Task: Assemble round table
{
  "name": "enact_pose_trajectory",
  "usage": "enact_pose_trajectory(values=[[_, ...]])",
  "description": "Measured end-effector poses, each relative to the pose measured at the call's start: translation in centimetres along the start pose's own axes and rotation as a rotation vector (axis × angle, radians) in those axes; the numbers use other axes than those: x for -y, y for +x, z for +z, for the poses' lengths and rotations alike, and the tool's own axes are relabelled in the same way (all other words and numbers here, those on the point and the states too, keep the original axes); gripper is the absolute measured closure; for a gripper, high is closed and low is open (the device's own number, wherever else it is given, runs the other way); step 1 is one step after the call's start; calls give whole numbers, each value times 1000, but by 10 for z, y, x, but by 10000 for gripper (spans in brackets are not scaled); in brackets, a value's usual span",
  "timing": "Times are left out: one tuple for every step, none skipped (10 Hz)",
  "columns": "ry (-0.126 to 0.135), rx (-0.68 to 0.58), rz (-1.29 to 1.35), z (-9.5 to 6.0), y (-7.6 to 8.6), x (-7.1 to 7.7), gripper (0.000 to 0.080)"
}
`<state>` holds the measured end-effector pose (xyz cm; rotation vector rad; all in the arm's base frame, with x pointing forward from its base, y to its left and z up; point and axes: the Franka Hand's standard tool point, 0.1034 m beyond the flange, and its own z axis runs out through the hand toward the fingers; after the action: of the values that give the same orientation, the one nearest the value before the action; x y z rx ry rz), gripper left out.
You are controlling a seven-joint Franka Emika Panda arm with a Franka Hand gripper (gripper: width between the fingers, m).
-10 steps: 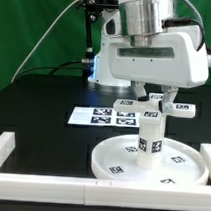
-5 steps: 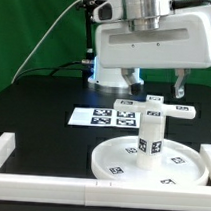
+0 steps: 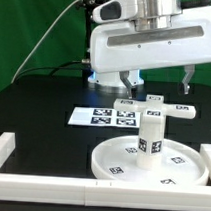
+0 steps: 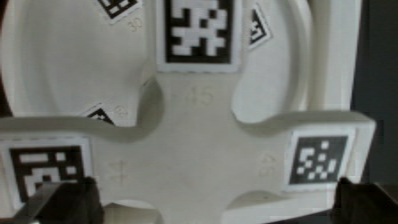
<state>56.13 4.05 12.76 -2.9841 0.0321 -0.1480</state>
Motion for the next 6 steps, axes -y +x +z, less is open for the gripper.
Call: enact_pose_trajectory(values=[[0, 0, -63, 1, 0, 0, 151], [-1, 1, -104, 1, 0, 0, 151], [-40, 11, -319, 1, 3, 0, 151], [-62, 28, -499, 5, 4, 1, 151], [-66, 47, -614, 9, 2, 4, 151], [-65, 46, -616, 9, 2, 3, 151]])
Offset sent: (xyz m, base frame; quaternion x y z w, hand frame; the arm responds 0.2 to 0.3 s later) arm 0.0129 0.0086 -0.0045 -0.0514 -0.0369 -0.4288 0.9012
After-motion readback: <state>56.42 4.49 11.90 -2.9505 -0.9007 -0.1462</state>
